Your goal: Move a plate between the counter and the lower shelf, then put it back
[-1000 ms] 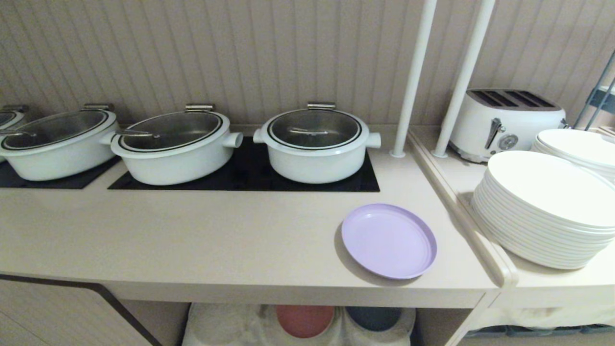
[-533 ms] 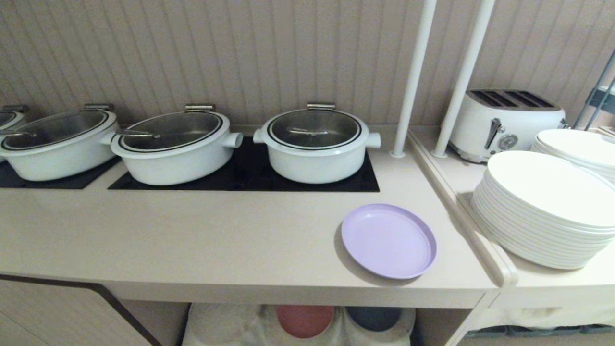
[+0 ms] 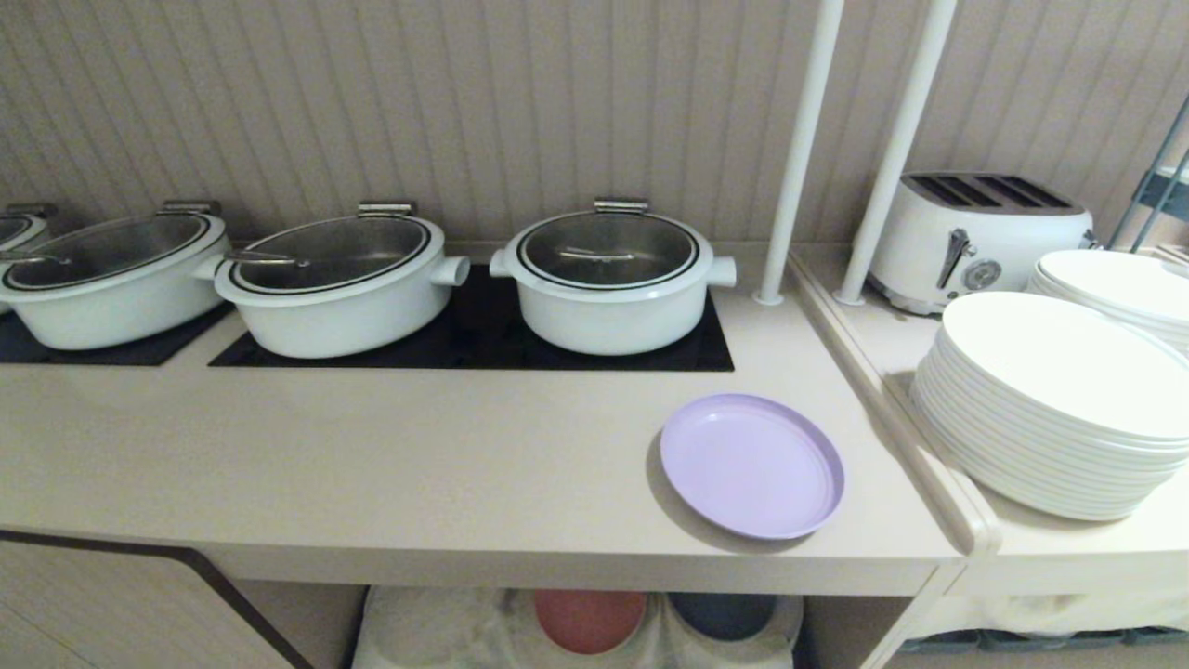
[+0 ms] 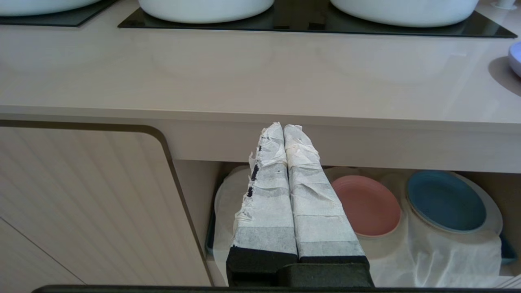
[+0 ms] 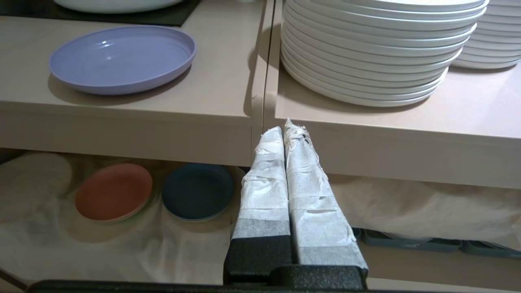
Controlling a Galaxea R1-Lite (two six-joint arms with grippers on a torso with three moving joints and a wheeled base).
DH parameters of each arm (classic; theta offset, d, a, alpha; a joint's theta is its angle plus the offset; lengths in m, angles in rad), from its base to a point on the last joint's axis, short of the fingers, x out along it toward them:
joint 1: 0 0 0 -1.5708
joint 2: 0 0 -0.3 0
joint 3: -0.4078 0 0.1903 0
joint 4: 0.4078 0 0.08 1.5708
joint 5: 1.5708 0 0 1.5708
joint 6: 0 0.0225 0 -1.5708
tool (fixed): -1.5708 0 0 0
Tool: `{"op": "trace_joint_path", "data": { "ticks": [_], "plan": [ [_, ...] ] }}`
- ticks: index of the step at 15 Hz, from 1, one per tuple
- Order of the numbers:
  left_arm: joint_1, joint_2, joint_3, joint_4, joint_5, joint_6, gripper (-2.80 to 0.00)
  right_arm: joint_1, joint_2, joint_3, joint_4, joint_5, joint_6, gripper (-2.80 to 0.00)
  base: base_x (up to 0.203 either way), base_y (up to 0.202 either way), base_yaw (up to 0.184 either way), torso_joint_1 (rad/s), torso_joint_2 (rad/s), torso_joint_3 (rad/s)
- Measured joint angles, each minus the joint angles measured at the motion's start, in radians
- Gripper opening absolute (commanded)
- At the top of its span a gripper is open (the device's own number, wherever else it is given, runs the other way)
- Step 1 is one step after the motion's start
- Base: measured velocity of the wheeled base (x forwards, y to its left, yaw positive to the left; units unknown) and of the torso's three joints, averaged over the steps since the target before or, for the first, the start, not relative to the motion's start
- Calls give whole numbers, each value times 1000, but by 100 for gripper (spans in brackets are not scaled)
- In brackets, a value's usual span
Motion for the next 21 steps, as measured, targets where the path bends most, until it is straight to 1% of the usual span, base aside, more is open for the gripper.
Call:
{"op": "trace_joint_path", "data": {
  "ticks": [11,15,21],
  "plan": [
    [0,0,0,0,0,0,-280,0,-5,0,-2,0,1,-280,0,0,0,0,0,0],
    [0,0,0,0,0,0,-280,0,-5,0,1,-3,-10,-280,0,0,0,0,0,0],
    [0,0,0,0,0,0,-280,0,-5,0,-1,-24,34,-280,0,0,0,0,0,0]
  ]
}}
